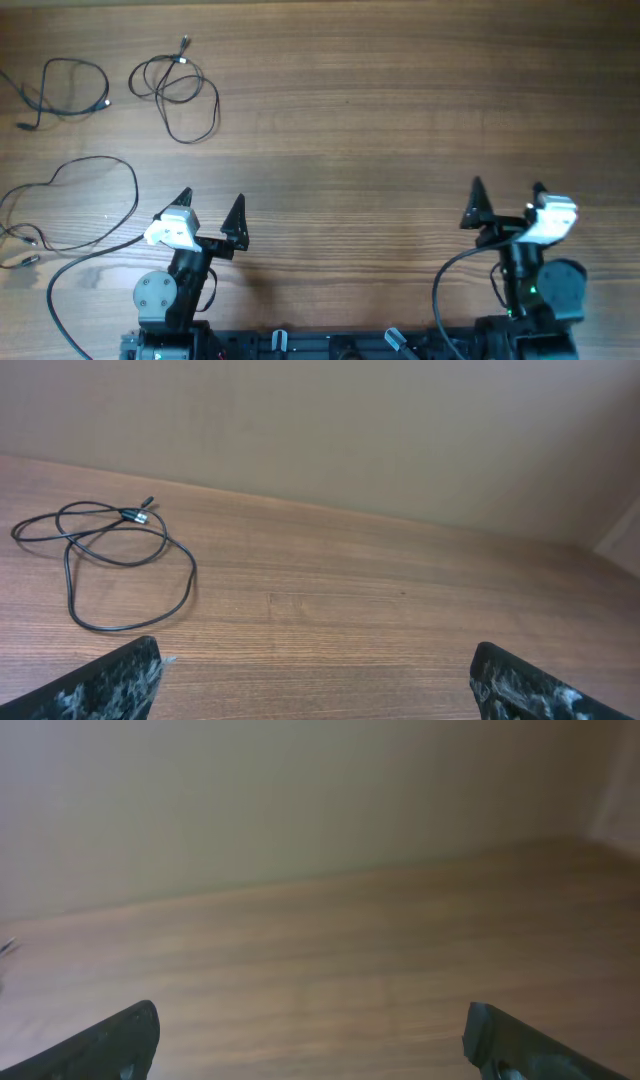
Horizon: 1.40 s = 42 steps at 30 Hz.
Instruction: Untangle cables
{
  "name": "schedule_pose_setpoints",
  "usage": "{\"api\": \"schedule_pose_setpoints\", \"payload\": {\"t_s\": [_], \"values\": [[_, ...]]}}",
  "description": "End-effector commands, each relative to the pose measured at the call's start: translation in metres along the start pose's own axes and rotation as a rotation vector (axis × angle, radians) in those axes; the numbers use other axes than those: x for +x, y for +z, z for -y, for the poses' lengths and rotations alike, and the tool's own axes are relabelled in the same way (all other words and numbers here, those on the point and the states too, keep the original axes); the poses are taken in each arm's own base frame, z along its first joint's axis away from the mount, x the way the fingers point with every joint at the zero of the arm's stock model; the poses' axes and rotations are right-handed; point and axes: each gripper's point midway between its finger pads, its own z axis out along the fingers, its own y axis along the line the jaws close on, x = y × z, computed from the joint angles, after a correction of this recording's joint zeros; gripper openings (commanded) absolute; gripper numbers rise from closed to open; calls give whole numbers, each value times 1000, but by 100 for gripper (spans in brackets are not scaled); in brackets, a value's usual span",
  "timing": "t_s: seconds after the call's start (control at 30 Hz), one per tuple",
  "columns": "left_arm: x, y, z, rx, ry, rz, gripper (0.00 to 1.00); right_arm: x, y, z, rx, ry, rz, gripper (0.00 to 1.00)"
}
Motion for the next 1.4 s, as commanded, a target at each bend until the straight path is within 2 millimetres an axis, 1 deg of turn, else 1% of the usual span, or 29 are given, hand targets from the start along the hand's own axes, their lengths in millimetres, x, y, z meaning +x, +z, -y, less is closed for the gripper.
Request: {"api": "schedule_pose_setpoints", "payload": {"t_s": [0.0,0.1,0.2,0.33,0.5,0.57,0.7,0.73,0.9,1.03,1.2,1.3,1.37], "values": [[2,0,0,2,20,2,100,-9,-9,17,37,-6,100,100],[2,0,0,2,20,2,100,-17,-7,24,57,-15,167,100],[2,0,0,2,20,2,100,-15,-4,25,58,-17,187,100],[2,0,0,2,20,2,100,0,4,27,54,-5,193,100],[2,0,0,2,20,2,100,13,10,29,50,-16,198,100],[2,0,0,2,20,2,100,22,13,32,61,-19,182,99],[2,0,0,2,20,2,100,27,13,36,88,-30,159,100],[2,0,0,2,20,2,100,33,14,38,96,-29,135,100],[2,0,0,2,20,2,100,34,14,35,81,-64,129,100],[2,0,0,2,20,2,100,36,15,26,32,-135,118,100],[2,0,0,2,20,2,100,36,15,26,32,-139,118,100],[2,0,0,2,20,2,100,36,15,27,39,-189,118,100],[2,0,0,2,20,2,100,36,15,27,39,-188,119,100]]}}
